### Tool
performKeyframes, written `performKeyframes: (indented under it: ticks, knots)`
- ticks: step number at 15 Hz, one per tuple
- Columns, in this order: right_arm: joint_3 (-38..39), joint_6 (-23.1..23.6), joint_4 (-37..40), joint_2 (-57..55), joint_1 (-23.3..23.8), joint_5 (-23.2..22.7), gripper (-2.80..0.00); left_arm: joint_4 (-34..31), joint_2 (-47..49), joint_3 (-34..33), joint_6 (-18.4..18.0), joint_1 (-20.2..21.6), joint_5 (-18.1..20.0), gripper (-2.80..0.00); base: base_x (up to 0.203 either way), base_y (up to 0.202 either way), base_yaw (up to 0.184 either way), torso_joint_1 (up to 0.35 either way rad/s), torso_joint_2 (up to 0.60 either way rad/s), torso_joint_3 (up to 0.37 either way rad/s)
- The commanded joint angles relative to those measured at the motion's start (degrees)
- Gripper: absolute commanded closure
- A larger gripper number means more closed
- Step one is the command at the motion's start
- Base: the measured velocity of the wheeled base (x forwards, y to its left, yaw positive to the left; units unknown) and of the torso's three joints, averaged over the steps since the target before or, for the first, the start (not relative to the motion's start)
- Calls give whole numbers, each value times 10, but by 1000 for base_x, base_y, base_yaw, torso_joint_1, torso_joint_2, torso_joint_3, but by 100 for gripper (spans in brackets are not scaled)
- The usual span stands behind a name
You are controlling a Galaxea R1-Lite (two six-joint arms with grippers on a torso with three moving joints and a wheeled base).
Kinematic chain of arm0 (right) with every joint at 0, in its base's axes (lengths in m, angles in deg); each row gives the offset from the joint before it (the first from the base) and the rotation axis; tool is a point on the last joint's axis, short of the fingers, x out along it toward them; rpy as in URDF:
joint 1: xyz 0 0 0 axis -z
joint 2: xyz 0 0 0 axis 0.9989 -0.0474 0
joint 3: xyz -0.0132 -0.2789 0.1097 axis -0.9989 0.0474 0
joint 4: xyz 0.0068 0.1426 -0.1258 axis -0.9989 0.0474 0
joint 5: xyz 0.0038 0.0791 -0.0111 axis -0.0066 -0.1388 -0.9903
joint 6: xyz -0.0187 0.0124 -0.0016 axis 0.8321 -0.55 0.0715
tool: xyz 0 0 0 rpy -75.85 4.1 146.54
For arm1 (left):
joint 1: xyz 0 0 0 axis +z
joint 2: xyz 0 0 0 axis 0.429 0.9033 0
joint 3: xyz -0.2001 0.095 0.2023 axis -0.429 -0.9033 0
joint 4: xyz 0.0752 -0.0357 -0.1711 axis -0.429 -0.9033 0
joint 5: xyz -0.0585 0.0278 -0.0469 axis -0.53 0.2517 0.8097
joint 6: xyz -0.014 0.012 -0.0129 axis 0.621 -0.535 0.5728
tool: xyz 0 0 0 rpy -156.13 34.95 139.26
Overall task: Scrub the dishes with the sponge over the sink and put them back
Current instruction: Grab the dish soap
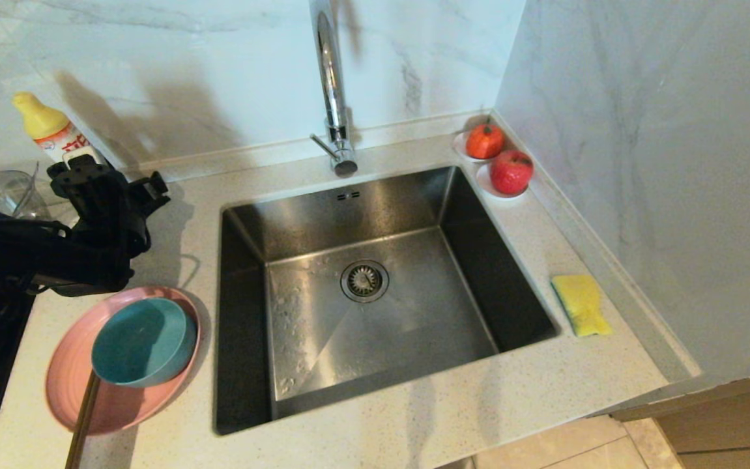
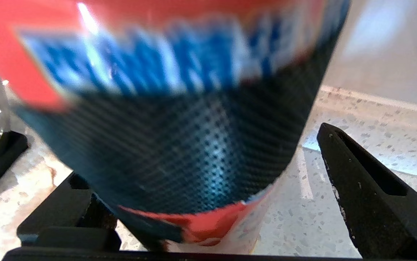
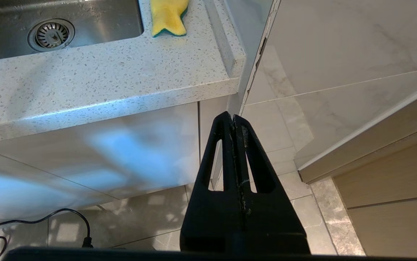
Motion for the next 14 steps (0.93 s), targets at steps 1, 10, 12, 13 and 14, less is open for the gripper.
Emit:
performKeyframes:
  ticks: [1, 10, 12, 13, 14]
  knots:
    - [0, 0, 0, 0, 0, 0, 0, 4, 4, 5, -3, -2, -2, -280, 0, 0, 0, 0, 0, 0]
    - [0, 0, 0, 0, 0, 0, 0, 33, 14, 20, -24, -2, -3, -280, 0, 0, 0, 0, 0, 0]
    - [0, 0, 0, 0, 0, 0, 0, 33, 17, 19, -23, -2, -4, -280, 0, 0, 0, 0, 0, 0]
    - [0, 0, 0, 0, 0, 0, 0, 33, 17, 19, -23, -2, -4, -280, 0, 0, 0, 0, 0, 0]
    - [0, 0, 0, 0, 0, 0, 0, 33, 16, 19, -21, -3, -4, -280, 0, 0, 0, 0, 0, 0]
